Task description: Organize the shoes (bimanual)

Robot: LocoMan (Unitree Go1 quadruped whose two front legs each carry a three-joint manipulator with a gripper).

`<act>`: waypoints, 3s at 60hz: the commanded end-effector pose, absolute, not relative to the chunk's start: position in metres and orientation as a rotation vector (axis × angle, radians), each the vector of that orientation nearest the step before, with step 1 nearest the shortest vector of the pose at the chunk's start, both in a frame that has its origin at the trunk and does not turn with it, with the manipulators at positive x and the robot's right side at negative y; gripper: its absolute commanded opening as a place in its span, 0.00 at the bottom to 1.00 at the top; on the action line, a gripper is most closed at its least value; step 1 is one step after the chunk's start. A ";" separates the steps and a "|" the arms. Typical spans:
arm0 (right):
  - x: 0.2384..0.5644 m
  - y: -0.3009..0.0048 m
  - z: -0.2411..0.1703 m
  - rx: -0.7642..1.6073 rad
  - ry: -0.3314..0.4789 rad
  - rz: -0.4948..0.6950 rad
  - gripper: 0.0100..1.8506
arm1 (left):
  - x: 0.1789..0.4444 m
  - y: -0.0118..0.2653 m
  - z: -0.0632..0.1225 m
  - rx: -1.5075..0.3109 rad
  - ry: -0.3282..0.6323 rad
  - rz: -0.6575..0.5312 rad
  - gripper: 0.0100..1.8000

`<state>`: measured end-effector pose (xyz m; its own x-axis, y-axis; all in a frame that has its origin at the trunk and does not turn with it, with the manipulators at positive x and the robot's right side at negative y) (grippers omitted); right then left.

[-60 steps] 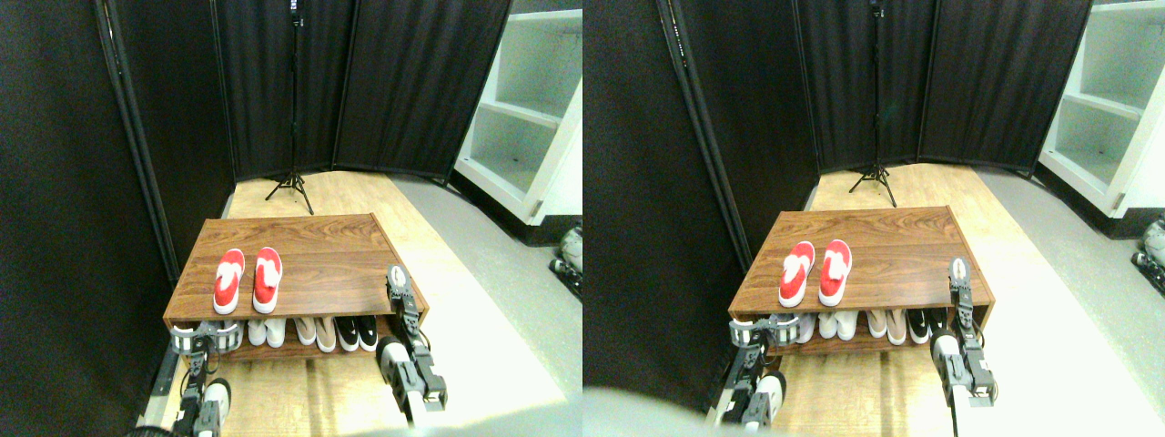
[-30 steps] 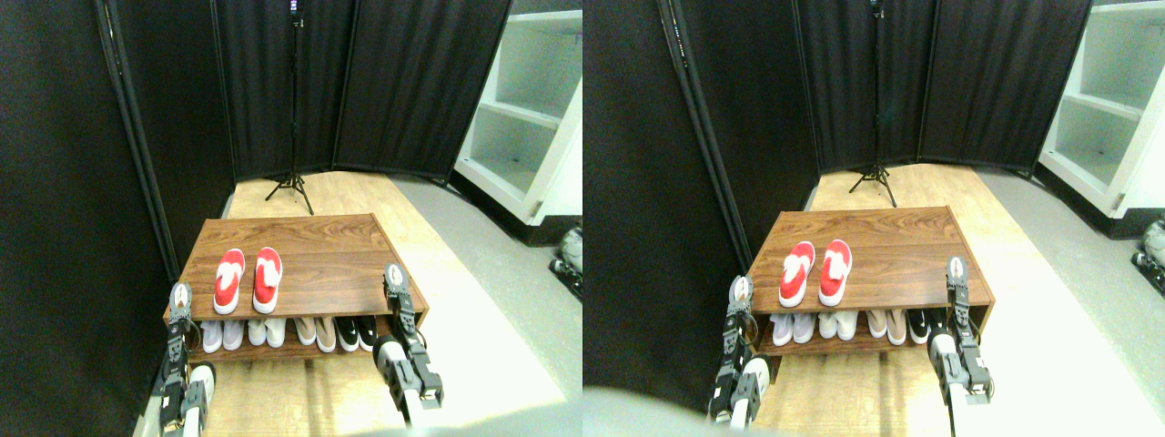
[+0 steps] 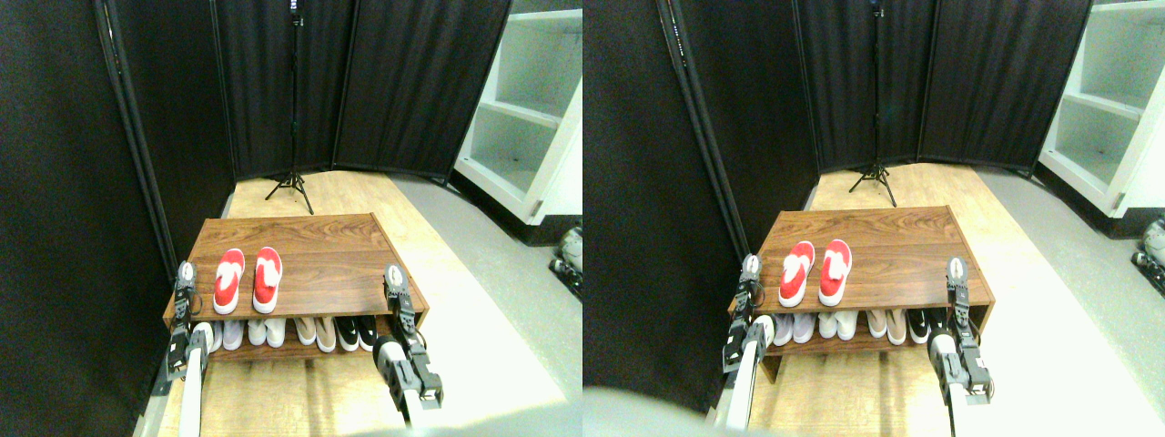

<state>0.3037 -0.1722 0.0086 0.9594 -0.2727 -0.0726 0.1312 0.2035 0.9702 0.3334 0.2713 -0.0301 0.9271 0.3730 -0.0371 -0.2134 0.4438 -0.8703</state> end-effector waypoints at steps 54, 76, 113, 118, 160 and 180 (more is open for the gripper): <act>0.307 -0.179 0.016 1.314 -0.222 -0.241 0.00 | 0.353 0.211 -0.043 -1.135 0.084 0.396 0.00; 0.307 -0.181 0.018 1.319 -0.238 -0.243 0.00 | 0.357 0.193 -0.046 -1.231 0.165 0.346 0.00; 0.308 -0.182 0.016 1.326 -0.237 -0.253 0.00 | 0.352 0.196 -0.046 -1.212 0.112 0.342 0.00; 0.308 -0.182 0.015 1.321 -0.233 -0.243 0.00 | 0.350 0.206 -0.042 -1.153 0.079 0.340 0.00; 0.305 -0.176 0.013 1.356 -0.200 -0.274 0.00 | 0.280 0.226 0.005 -1.173 -0.069 0.144 0.00; 0.301 -0.171 0.014 1.366 -0.169 -0.281 0.00 | 0.245 0.221 0.006 -1.189 -0.070 0.104 0.00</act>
